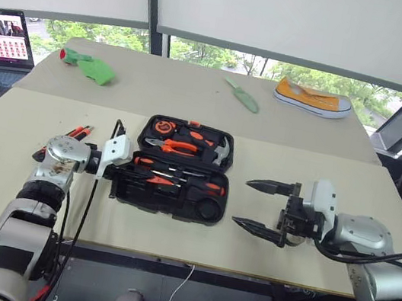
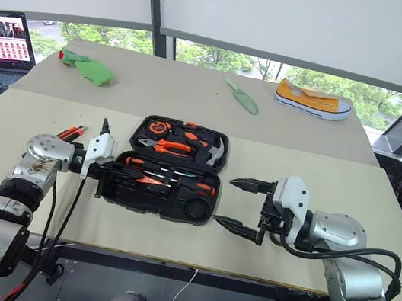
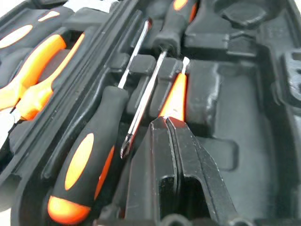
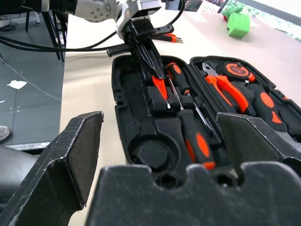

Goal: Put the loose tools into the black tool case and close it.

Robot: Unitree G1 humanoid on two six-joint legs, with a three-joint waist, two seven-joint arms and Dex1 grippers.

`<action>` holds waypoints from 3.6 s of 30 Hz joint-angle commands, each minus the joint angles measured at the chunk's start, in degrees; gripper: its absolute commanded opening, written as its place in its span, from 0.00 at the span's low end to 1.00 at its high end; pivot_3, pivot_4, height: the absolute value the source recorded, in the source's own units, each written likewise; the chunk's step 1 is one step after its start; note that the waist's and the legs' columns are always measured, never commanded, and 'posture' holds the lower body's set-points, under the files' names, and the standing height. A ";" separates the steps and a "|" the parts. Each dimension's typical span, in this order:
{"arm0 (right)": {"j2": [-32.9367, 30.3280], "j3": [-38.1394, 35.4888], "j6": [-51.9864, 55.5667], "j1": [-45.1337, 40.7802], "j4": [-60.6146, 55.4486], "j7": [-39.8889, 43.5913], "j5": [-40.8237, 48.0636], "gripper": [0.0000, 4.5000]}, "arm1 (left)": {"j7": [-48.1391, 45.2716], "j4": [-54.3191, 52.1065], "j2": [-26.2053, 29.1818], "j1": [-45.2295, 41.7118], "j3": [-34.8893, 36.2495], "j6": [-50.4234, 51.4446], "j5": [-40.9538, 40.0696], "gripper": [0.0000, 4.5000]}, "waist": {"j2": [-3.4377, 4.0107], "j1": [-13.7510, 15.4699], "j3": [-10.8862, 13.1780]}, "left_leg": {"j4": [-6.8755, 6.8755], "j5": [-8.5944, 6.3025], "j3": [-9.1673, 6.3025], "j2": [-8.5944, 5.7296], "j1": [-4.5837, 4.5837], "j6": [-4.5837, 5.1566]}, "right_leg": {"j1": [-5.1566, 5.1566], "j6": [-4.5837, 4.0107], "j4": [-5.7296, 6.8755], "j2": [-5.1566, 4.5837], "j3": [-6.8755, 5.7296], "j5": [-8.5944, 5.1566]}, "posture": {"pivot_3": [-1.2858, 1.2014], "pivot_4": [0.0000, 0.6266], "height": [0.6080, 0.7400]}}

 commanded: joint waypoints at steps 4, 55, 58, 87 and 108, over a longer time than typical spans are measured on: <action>0.06 -1.23 -0.03 0.82 -2.37 -0.63 1.25 1.00 | 2.53 0.88 0.40 0.34 -1.69 0.23 3.11 0.01 | 0.02 -0.02 -0.01 | 0.00 0.00 0.00 0.00 0.04 0.00 | 0.01 0.00 0.06 0.00 0.00 0.00 | 0.52 0.24 1.00; 11.30 -0.86 -12.43 6.01 -2.37 -7.13 1.28 1.00 | 36.71 9.27 16.88 2.55 15.89 34.58 -2.68 0.59 | -0.50 -0.85 -0.33 | -0.45 -0.08 0.10 0.10 0.40 -0.16 | -0.01 -0.26 0.22 -0.01 -0.13 -0.19 | 0.52 0.24 1.00; 10.83 -1.16 -11.94 7.14 -3.66 -7.59 1.44 1.00 | 29.76 8.48 16.09 1.82 18.74 27.82 -6.14 0.40 | -0.50 -0.75 -0.33 | -0.42 -0.08 0.10 0.10 0.40 -0.16 | 0.01 -0.26 0.23 -0.02 -0.13 -0.19 | 0.52 0.24 1.00; 4.12 -3.60 -8.74 10.55 -4.91 -3.56 3.72 1.00 | -6.51 -20.55 9.11 4.78 -6.25 -3.76 3.38 0.40 | -0.52 -0.09 -0.32 | -0.20 -0.03 0.05 0.07 0.23 -0.07 | 0.02 -0.19 0.22 -0.01 -0.05 -0.19 | 0.52 0.24 1.00; 4.79 -3.74 -9.59 9.67 -1.44 -2.24 3.18 1.00 | -10.72 -16.99 4.09 3.74 2.00 6.46 -12.22 0.73 | -0.51 -0.13 -0.32 | -0.16 -0.03 0.02 0.07 0.23 -0.07 | 0.04 -0.18 0.25 0.00 -0.07 -0.19 | 0.52 0.24 1.00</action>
